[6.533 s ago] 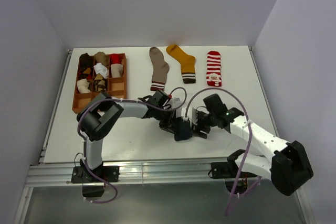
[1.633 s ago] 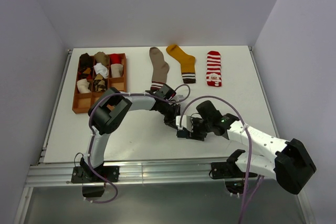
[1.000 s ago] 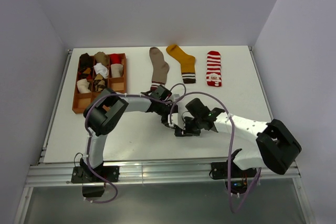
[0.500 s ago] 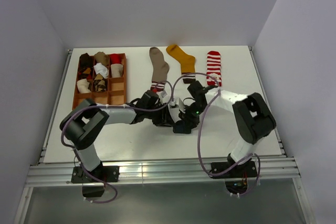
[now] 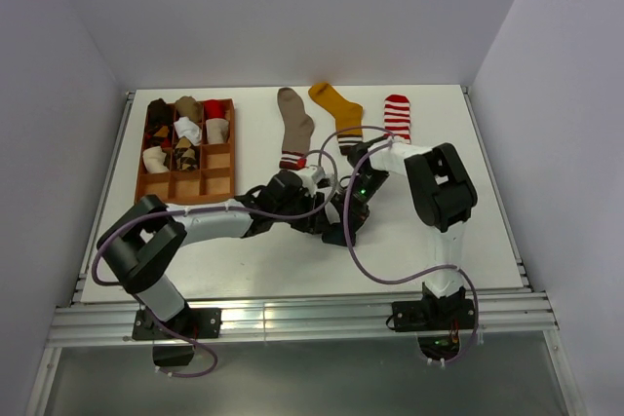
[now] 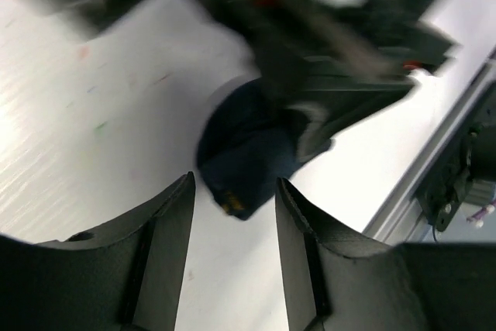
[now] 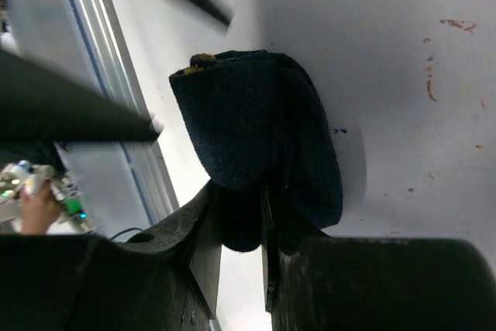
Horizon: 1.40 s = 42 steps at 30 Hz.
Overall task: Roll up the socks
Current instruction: Roll the sock at the center of the board.
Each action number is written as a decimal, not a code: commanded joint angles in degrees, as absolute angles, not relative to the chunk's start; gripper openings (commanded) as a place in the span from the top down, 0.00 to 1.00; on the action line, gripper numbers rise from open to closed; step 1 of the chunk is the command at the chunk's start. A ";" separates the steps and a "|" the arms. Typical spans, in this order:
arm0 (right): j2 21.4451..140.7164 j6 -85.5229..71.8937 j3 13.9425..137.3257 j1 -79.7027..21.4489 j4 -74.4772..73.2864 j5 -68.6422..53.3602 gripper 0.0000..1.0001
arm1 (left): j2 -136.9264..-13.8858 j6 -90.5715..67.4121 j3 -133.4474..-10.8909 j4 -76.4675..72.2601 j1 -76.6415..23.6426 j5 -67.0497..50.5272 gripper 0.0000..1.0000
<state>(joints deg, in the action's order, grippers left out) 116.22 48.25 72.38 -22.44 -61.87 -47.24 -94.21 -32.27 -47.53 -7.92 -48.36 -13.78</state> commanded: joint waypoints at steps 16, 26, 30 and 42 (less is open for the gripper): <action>122.52 47.03 75.32 -21.18 -63.55 -37.97 0.77 | -100.28 -22.15 -51.77 -8.96 -50.62 -22.41 0.50; 123.05 44.47 76.11 -21.18 -62.49 -37.18 0.77 | -102.47 -23.47 -52.38 -10.02 -50.54 -28.47 0.49; 122.96 43.42 76.03 -21.18 -61.79 -36.83 0.78 | -104.41 -23.99 -53.35 -9.93 -50.62 -29.53 0.49; 115.68 38.24 71.03 -21.18 -53.18 -33.05 0.64 | -111.79 -31.29 -61.61 2.19 -51.24 -26.98 1.00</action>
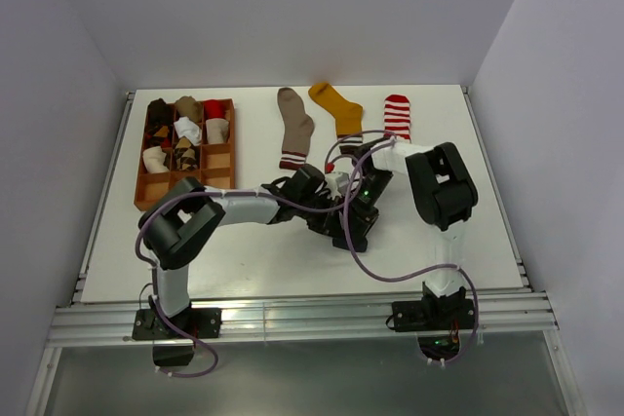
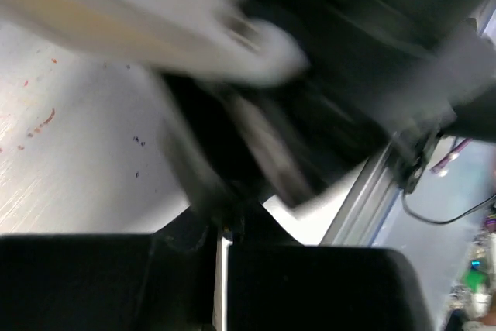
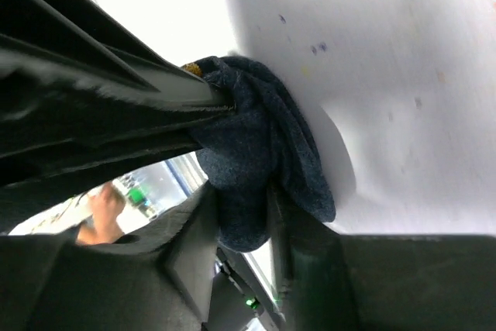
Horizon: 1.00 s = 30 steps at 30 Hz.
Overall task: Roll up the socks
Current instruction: Roll the sock at the center of the board.
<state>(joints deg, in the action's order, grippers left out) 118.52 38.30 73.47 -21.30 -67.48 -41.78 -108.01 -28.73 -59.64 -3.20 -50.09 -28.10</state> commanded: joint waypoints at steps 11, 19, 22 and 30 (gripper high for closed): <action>95.90 34.89 59.77 -18.02 -39.65 -31.81 0.34 | -114.43 -37.61 -65.29 10.89 -51.33 -23.47 1.00; 93.76 35.24 58.00 -12.05 -40.77 -34.97 0.29 | -116.46 -38.14 -68.91 13.54 -51.42 -23.64 1.00; 97.37 34.89 60.55 -9.94 -44.38 -36.38 0.30 | -117.33 -38.41 -69.78 14.15 -51.59 -22.94 1.00; 104.59 36.03 68.20 -0.80 -51.15 -42.80 0.31 | -117.95 -38.94 -68.91 13.01 -51.59 -23.73 1.00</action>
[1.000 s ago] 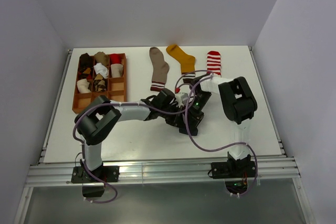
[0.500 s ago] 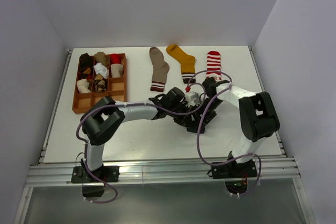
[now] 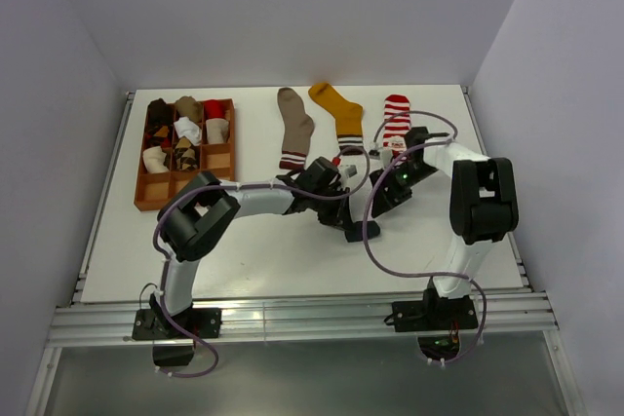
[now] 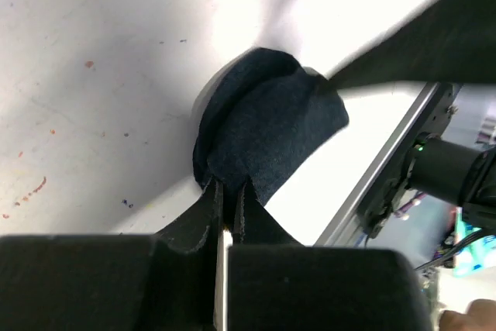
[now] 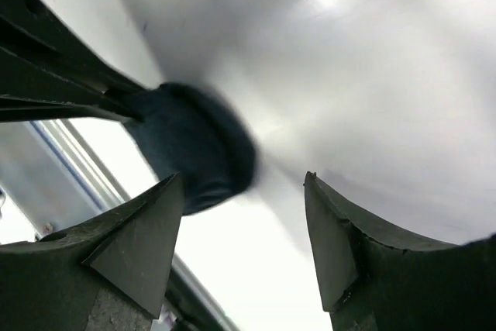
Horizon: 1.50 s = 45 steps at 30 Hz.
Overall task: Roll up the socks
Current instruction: Roll the sock at the center of the board.
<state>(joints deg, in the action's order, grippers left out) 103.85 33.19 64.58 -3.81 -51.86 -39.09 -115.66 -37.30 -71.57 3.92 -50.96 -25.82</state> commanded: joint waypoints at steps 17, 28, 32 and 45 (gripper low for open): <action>70.86 61.40 45.02 1.14 -42.62 -43.94 0.29 | -123.66 -37.36 -79.18 24.33 -51.15 -27.16 1.00; 59.33 68.91 35.51 -5.09 -38.95 -41.32 0.22 | -129.02 -35.95 -86.83 29.27 -50.98 -29.18 0.99; 56.78 67.77 31.22 -10.71 -34.81 -36.75 0.21 | -129.99 -35.77 -88.15 30.23 -50.98 -29.18 1.00; 58.36 66.80 28.13 -20.30 -27.43 -28.13 0.20 | -131.13 -35.16 -89.12 30.50 -50.80 -30.49 1.00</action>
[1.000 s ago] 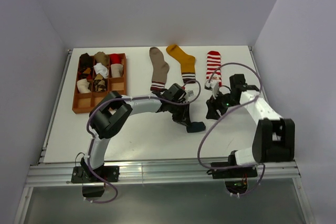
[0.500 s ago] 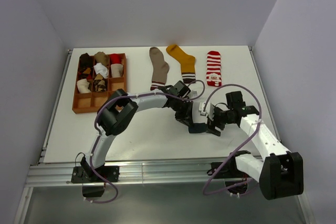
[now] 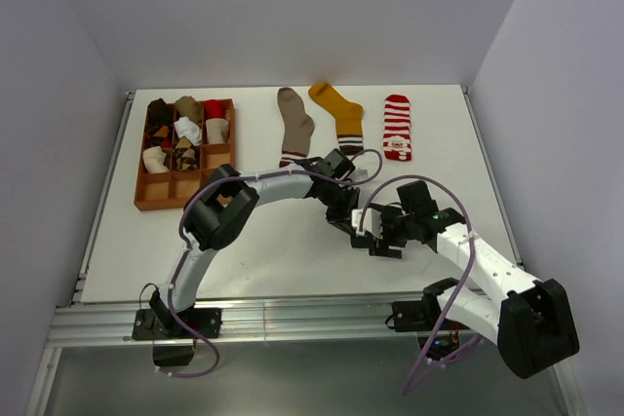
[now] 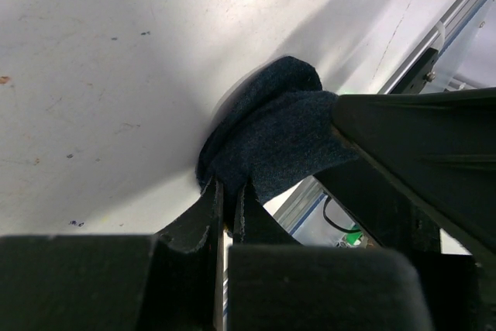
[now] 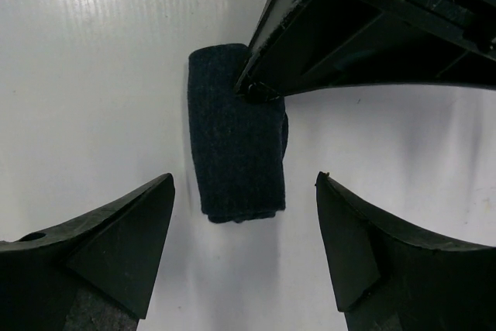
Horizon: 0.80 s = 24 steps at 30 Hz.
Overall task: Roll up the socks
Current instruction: Roll the sock at the center of the board.
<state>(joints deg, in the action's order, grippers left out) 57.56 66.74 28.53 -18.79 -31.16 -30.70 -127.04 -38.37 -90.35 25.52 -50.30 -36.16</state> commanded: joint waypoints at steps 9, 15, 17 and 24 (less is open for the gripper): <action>63.97 66.71 28.65 -22.23 -25.84 -25.41 0.28 | -130.96 -34.63 -88.42 30.15 -50.10 -32.08 1.00; 69.51 65.66 31.55 -22.76 -27.94 -23.82 0.45 | -130.69 -34.54 -88.42 29.97 -49.40 -32.96 1.00; 72.33 64.95 33.83 -22.85 -29.88 -23.91 0.53 | -130.43 -34.63 -88.42 29.71 -49.05 -33.40 1.00; 80.33 64.16 39.37 -22.76 -34.36 -23.91 0.67 | -126.75 -37.08 -83.43 24.19 -47.29 -34.27 0.90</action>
<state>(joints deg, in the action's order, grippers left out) 77.97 64.38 37.23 -22.37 -33.17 -25.06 -127.09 -38.41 -88.23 23.03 -48.21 -39.90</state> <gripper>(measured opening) 0.383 0.085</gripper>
